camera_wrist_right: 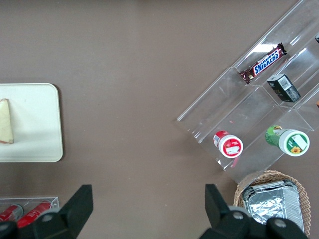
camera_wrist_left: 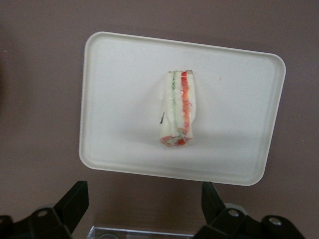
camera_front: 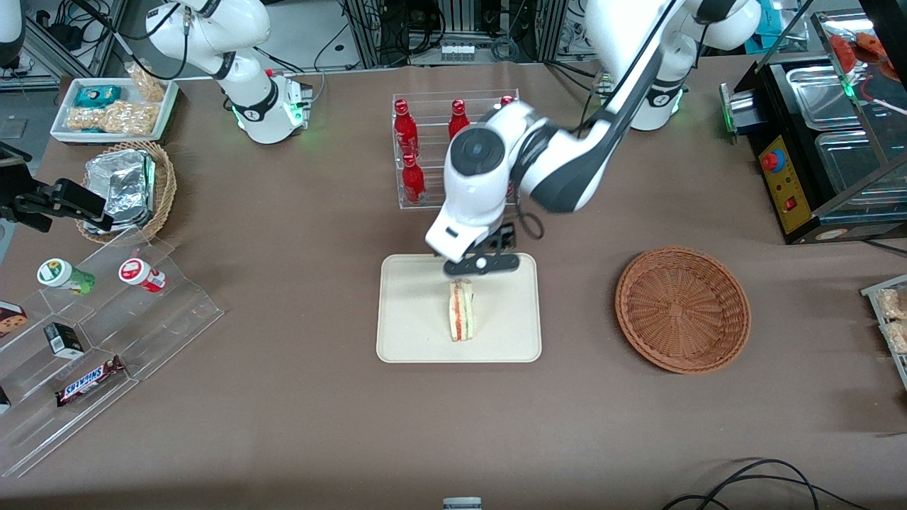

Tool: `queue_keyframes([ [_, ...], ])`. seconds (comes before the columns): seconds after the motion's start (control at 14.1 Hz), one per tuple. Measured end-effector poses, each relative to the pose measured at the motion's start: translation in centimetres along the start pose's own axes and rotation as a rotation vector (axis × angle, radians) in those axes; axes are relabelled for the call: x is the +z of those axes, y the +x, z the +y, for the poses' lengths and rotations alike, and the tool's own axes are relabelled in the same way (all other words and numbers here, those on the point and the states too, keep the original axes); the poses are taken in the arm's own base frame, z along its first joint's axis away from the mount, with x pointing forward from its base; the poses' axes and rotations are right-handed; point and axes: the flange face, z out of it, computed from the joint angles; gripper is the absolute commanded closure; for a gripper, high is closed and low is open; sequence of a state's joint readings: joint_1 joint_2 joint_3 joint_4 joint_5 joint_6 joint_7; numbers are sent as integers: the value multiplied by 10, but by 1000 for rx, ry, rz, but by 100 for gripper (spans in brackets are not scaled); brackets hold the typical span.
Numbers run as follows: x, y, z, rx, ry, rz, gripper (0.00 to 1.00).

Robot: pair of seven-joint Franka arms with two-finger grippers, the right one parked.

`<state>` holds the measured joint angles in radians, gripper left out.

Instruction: Place sandwich from basket to tray

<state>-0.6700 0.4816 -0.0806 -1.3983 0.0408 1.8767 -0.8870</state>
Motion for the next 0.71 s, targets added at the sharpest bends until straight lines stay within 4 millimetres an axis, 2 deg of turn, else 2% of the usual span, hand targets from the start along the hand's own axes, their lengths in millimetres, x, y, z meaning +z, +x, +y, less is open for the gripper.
queue_keyframes([
  [0.14,-25,18,-34,-70,26,-12,0],
  [0.21,-29,33,-57,-109,44,-27,0],
  [0.5,-20,88,-143,-211,80,-70,0],
  [0.71,-22,107,-214,-213,95,-102,0],
])
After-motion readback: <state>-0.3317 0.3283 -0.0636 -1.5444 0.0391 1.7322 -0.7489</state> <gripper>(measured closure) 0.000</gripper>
